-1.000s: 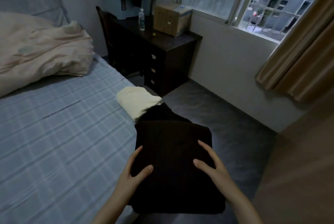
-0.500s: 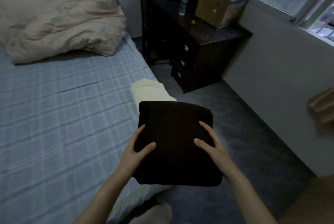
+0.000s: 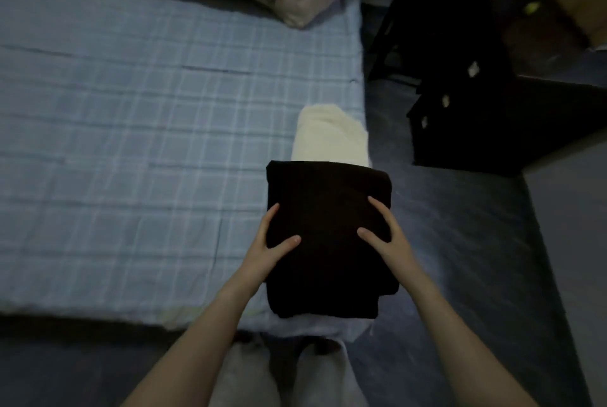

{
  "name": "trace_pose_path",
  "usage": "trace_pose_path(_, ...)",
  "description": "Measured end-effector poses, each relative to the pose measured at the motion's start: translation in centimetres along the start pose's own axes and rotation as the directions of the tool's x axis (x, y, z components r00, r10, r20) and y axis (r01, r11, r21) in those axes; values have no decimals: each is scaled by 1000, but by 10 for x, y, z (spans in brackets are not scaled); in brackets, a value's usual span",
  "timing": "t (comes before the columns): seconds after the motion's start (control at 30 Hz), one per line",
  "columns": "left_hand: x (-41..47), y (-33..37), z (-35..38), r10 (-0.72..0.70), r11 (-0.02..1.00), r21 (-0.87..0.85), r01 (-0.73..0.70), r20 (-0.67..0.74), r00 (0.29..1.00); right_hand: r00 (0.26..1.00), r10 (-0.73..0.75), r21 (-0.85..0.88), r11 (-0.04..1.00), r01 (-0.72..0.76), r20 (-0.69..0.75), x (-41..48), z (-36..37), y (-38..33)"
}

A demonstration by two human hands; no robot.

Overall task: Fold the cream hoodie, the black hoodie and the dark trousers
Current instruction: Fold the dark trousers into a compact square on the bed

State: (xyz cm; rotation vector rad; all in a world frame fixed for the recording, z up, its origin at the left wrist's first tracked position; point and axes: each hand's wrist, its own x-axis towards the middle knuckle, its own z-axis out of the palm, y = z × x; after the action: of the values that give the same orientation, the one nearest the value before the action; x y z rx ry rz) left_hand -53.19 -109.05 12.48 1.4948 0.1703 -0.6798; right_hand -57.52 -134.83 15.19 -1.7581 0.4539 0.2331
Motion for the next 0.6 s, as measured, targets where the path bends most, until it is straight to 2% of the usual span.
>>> trace_pose_path(0.1,15,-33,14,-90,996,-30,89,-32,995,997,35,10,999,-35,73,21,-2,37)
trace_pose_path(0.2,22,-36,26,-90,996,-29,89,-54,994,996,45,28,998,-48,76,29,-11,52)
trace_pose_path(0.3,21,-37,30,-87,992,89,94,-80,993,992,31,-3,1000,-31,122,29,-20,56)
trace_pose_path(0.33,19,-37,29,-80,977,188,103,-126,989,989,21,-15,1000,-19,145,29,-20,56)
trace_pose_path(0.37,18,-36,28,-43,921,370,118,-205,978,985,17,-25,1000,-13,170,29,-20,55)
trace_pose_path(0.4,17,-34,30,48,802,585,125,-271,961,982,24,-37,999,-17,186,29,-19,54)
trace_pose_path(0.43,18,-30,35,214,618,781,88,-275,938,978,34,-57,998,-23,204,29,-18,53)
trace_pose_path(0.47,19,-24,42,376,428,904,10,-188,907,977,62,-123,992,-37,206,31,-18,51)
trace_pose_path(0.5,22,-19,50,456,306,949,-74,-78,887,982,87,-286,958,-35,170,34,-18,50)
trace_pose_path(0.53,25,-16,58,476,243,962,-128,-3,880,988,104,-490,871,-36,112,36,-17,49)
trace_pose_path(0.57,31,-22,62,457,215,965,-149,35,889,996,88,-663,747,-48,27,37,-16,46)
trace_pose_path(0.6,37,-29,64,433,203,969,-142,41,900,999,-11,-759,651,-26,-43,37,-13,40)
